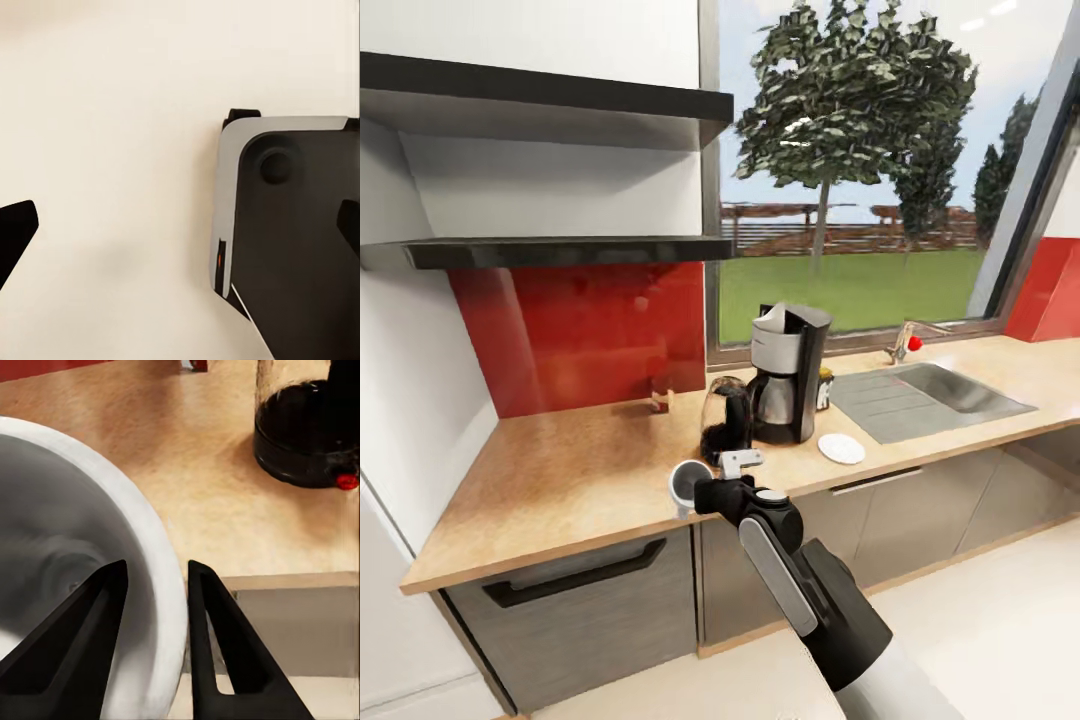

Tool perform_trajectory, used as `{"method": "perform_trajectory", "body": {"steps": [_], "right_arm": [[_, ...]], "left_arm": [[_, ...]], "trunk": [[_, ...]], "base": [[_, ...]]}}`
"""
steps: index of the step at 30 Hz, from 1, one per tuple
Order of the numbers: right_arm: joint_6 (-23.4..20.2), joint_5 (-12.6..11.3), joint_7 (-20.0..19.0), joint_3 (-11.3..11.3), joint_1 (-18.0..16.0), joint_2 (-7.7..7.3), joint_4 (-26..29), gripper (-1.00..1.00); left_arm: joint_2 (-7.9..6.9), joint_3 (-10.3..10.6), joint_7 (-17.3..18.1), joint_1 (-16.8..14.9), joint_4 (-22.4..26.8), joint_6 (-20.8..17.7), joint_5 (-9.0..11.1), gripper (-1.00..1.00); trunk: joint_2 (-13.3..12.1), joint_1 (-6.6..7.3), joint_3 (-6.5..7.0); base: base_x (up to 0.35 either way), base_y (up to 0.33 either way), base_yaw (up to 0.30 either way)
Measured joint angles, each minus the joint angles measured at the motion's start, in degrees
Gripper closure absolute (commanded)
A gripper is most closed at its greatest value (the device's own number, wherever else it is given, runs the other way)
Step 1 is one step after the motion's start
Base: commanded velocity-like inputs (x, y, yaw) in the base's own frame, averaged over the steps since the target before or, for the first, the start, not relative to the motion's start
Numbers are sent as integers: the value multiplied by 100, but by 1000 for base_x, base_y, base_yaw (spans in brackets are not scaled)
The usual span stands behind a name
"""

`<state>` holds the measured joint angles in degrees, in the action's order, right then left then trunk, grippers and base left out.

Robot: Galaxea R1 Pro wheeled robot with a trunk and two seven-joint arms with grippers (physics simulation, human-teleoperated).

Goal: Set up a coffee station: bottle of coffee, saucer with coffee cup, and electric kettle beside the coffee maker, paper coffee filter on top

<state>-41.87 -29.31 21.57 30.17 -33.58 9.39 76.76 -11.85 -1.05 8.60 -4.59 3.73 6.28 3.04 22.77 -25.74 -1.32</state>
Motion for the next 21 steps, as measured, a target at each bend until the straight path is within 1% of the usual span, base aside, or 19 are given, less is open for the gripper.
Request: {"method": "perform_trajectory", "body": {"steps": [4,7,16,21], "right_arm": [[1,2,0,-2,0,0,2,100],[1,1,0,-2,0,0,3,100],[0,3,0,-2,0,1,2,100],[2,3,1,-2,0,2,2,100]], "left_arm": [[1,0,4,1,0,0,6,-100],[1,0,6,2,0,0,7,-100],[8,6,15,5,-17,-7,-1,-100],[67,21,18,5,-26,-9,-6,-100]], "trunk": [[0,1,0],[0,1,0],[0,2,0],[2,2,0]], "base": [[61,-273,-264],[154,-251,-264],[225,-209,-264],[237,-200,-264]]}}
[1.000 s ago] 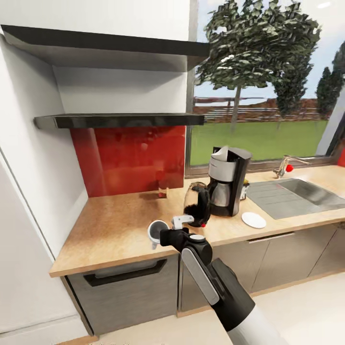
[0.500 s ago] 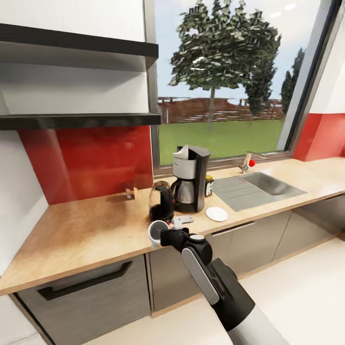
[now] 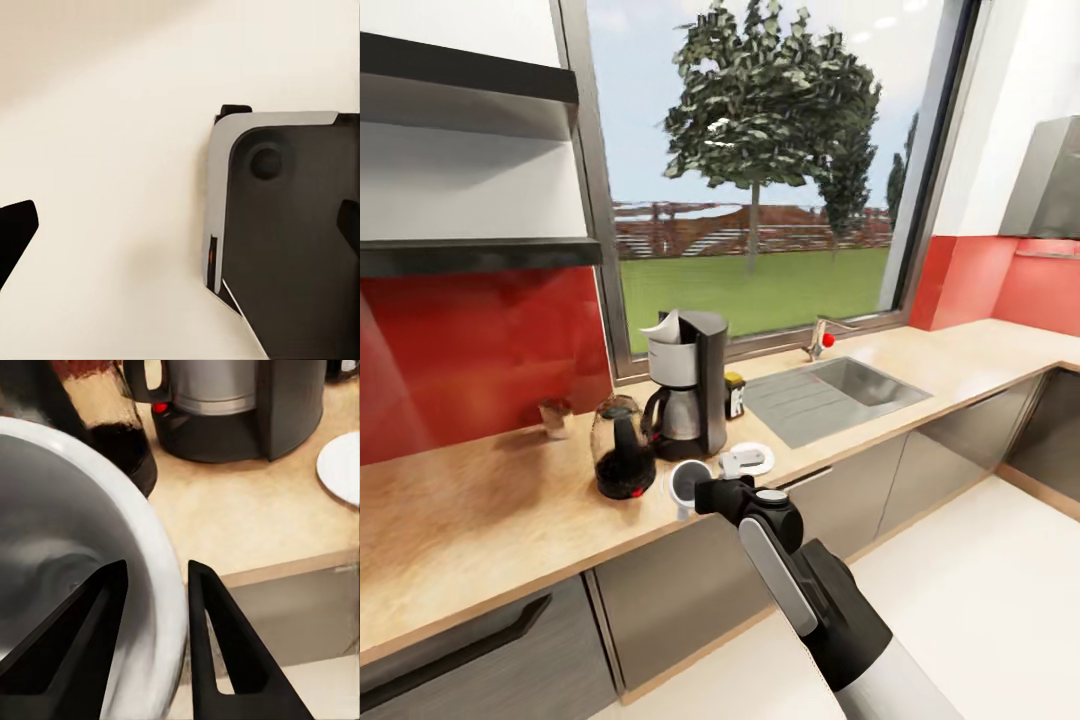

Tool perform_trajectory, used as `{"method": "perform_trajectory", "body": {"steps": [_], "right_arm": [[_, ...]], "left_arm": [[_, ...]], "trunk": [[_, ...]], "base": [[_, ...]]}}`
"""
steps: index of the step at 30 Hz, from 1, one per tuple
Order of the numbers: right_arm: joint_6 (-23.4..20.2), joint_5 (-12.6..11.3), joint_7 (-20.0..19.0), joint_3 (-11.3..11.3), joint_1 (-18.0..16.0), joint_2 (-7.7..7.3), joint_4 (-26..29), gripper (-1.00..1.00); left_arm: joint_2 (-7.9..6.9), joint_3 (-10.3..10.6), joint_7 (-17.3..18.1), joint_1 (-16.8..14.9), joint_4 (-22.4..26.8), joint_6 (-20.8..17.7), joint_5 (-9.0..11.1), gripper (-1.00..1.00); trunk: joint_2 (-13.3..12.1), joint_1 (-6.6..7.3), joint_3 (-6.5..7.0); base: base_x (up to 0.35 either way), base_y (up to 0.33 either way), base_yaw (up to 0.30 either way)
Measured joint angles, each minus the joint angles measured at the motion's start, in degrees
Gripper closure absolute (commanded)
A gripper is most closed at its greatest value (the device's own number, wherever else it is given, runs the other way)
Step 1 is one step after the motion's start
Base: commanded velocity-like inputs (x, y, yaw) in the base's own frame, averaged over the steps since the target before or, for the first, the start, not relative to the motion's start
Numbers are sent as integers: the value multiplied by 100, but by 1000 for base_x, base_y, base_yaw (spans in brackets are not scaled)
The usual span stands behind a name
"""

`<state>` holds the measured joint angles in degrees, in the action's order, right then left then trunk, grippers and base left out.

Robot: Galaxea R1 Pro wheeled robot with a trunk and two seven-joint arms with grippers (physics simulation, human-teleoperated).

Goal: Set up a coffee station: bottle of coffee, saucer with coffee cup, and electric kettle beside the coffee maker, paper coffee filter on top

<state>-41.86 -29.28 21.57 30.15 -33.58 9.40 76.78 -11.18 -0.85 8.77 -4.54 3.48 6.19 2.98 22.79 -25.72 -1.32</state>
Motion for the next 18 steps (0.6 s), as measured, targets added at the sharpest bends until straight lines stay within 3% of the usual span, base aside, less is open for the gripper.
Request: {"method": "perform_trajectory", "body": {"steps": [10,18], "right_arm": [[-7,28,0,-8,0,-8,-8,100],[-1,25,0,-11,-1,-150,-7,100]], "left_arm": [[62,3,-12,0,-1,-482,-1,-100],[80,3,-125,14,-8,-523,-9,-100]], "trunk": [[0,0,0],[0,0,0]], "base": [[238,-200,-252],[238,-199,-26]]}}
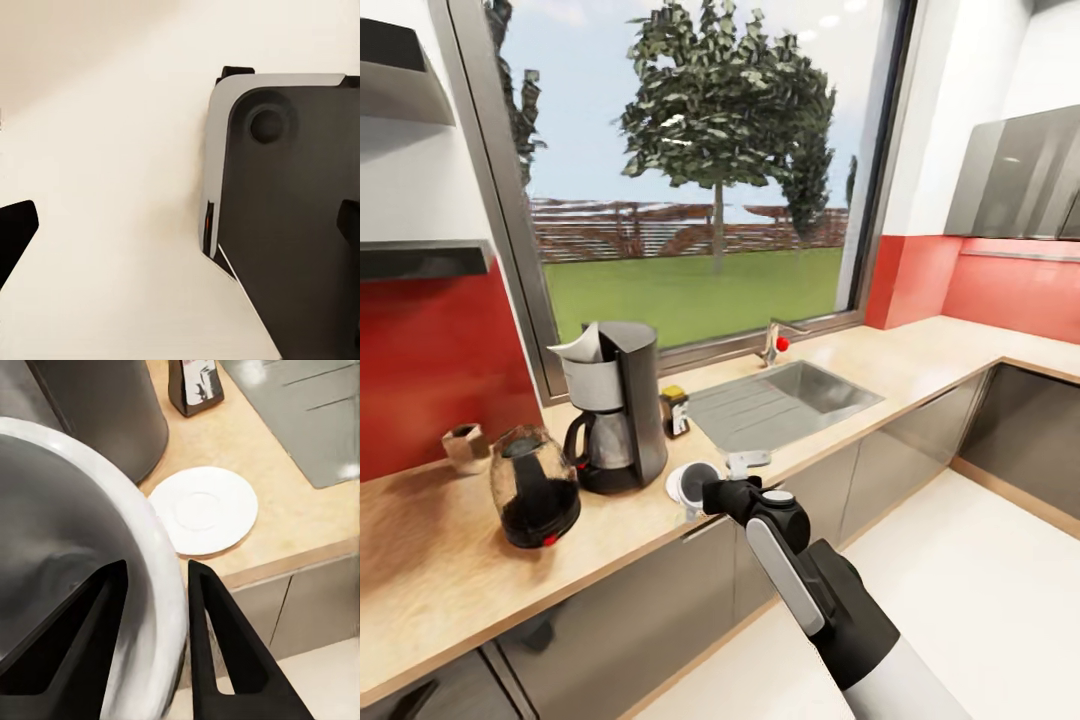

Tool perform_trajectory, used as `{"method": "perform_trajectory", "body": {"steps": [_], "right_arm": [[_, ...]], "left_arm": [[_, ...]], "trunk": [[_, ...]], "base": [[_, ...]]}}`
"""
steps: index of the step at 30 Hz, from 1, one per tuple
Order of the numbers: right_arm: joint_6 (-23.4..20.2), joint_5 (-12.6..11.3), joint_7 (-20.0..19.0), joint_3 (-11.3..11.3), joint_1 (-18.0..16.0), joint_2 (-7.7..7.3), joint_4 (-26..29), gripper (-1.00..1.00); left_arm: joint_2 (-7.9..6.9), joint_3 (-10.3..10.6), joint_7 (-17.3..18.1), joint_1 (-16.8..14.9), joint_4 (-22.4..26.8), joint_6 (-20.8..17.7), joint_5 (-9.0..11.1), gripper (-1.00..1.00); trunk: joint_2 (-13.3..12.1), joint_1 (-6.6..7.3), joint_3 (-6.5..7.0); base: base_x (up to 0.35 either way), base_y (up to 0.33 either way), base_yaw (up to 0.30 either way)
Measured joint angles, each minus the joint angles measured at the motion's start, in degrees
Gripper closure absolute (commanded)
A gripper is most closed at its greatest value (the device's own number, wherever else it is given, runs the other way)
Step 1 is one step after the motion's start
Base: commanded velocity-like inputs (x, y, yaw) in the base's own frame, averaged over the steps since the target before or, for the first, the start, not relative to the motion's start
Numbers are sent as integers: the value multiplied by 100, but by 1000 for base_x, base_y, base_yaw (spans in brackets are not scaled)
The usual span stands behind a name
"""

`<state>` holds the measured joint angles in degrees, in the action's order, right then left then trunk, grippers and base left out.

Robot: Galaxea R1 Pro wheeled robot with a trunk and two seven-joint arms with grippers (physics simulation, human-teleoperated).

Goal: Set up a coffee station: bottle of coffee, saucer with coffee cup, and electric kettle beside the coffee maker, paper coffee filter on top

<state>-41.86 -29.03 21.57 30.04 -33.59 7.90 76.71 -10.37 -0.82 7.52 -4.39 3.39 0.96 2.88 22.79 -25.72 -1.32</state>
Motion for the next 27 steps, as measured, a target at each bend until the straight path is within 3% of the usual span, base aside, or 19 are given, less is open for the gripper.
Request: {"method": "perform_trajectory", "body": {"steps": [12,27], "right_arm": [[3,-16,7,-22,0,-17,14,100],[3,-23,8,-13,-1,-7,12,100]], "left_arm": [[48,0,-73,5,-1,-2,-10,-100],[55,0,-81,6,9,-1,-5,-100]], "trunk": [[0,0,0],[0,0,-11]], "base": [[238,-199,18],[238,-199,264]]}}
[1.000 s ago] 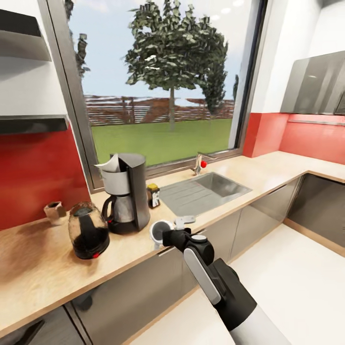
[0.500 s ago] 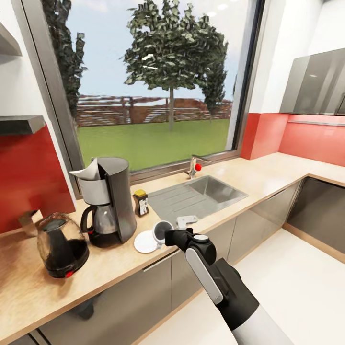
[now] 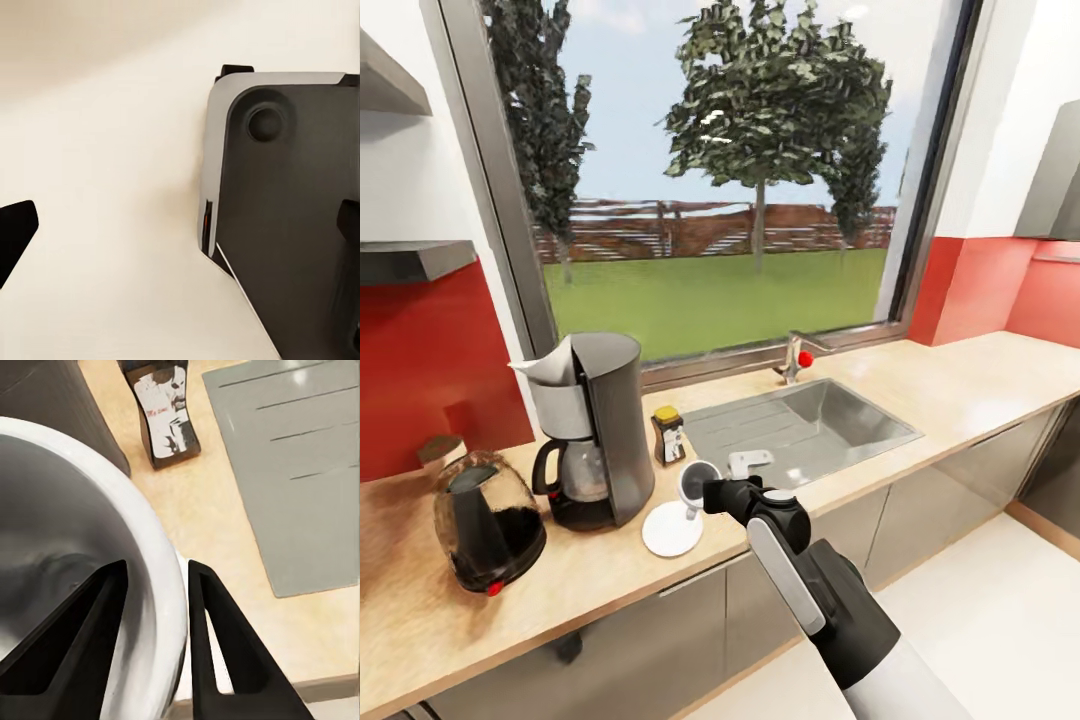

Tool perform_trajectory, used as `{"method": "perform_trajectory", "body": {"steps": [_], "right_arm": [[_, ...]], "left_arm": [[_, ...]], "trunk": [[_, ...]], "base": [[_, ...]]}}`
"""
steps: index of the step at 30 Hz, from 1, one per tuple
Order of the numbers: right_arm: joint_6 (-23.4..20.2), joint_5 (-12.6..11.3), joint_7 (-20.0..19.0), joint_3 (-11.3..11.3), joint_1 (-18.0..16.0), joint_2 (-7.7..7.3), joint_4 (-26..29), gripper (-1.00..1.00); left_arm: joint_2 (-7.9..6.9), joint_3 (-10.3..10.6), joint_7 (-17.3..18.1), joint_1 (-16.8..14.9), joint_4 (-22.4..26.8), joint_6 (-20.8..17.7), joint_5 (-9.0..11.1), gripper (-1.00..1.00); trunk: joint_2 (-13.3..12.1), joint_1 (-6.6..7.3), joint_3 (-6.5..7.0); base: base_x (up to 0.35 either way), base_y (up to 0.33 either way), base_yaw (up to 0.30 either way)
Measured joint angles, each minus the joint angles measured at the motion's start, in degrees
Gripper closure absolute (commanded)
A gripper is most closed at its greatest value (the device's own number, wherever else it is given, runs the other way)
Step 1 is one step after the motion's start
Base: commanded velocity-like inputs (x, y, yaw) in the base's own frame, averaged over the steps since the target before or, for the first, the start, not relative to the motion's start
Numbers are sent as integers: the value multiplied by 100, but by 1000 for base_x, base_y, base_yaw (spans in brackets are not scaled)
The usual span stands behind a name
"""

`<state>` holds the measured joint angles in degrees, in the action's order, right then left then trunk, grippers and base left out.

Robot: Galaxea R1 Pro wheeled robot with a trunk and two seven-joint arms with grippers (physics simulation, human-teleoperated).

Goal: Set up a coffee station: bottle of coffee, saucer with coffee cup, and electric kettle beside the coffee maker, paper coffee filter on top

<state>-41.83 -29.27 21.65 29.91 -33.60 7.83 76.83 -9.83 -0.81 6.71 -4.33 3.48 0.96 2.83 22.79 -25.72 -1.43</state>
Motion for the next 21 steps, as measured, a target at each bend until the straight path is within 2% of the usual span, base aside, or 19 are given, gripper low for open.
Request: {"method": "perform_trajectory", "body": {"steps": [5,9,11,18,21], "right_arm": [[-1,2,0,11,0,-3,18,100],[-9,32,-1,8,1,-25,-1,100],[-9,38,-1,23,1,-132,-47,100],[-9,-20,0,33,1,-124,-7,100],[-9,-25,3,33,1,-123,-2,100]], "left_arm": [[0,0,-1,-1,0,0,8,-100],[0,0,-1,-2,-1,0,11,-100],[-6,-2,-1,-2,0,0,12,-100],[-9,0,-1,-2,-1,0,12,-100],[-9,0,-1,-1,0,0,12,-100]], "trunk": [[0,0,-19],[0,0,-23],[0,0,-24],[0,1,-24],[0,1,-24]], "base": [[239,-198,191],[240,-196,26],[241,-196,2],[266,-176,2],[237,-161,129]]}}
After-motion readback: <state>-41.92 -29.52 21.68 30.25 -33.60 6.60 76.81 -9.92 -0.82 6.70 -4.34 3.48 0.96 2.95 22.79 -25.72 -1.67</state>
